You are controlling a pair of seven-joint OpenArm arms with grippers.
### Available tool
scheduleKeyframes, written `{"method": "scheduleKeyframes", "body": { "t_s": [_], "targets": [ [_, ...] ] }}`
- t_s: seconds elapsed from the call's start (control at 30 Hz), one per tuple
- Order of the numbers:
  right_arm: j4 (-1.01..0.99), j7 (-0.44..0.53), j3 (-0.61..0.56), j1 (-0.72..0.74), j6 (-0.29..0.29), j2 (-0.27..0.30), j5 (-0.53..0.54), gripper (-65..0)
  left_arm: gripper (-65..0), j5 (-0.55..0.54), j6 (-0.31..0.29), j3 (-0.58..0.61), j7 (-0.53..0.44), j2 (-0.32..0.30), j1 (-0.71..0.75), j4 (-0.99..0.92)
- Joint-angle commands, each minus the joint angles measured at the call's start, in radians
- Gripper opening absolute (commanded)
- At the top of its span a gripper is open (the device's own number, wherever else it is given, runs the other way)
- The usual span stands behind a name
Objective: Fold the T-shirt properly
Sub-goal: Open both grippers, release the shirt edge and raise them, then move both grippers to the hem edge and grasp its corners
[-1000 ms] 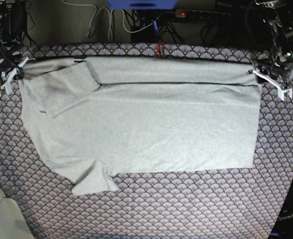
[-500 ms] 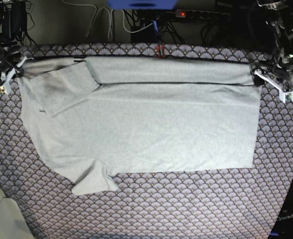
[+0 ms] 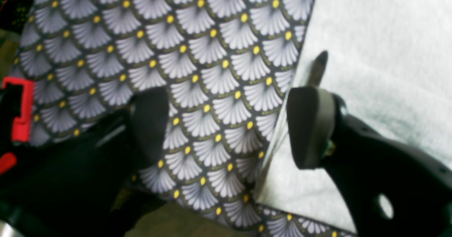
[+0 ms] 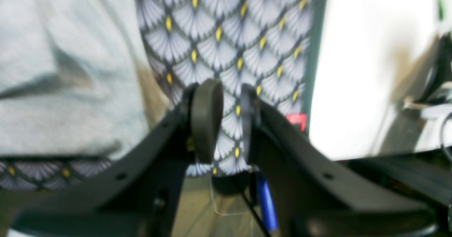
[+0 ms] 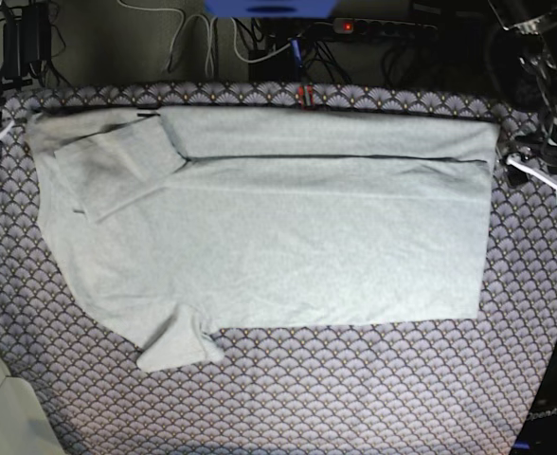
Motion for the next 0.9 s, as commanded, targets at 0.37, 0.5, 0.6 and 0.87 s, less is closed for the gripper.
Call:
{"method": "scheduleKeyframes", "body": {
  "t_s": [0.37,0.5,0.6,0.87],
  "targets": [
    [0.085,0.022,-0.061,0.194,0.002,-0.03,0.001,-50.6,-13.9,-0.001,-0.002,-0.001,-0.013,-0.006,-0.145,0.005],
    [-0.001,0.021,-0.174,0.361,0.002,-0.038,-0.072,-50.6,-13.9,0.009,0.005,0.001,-0.021,0.012,-0.278,-0.077],
    [-0.148,0.045,-0.274,0.522,0.002,-0.063,-0.157,-50.6,-13.9,0.011,0.008,0.001,-0.024,0.012,-0.399,-0.181],
    [-0.547,0.216,-0.381,0.832,0.002,-0.116,-0.302,-50.2,-13.9,0.191,0.008,0.107,-0.222,0.011,-0.625,-0.499]
  ]
}}
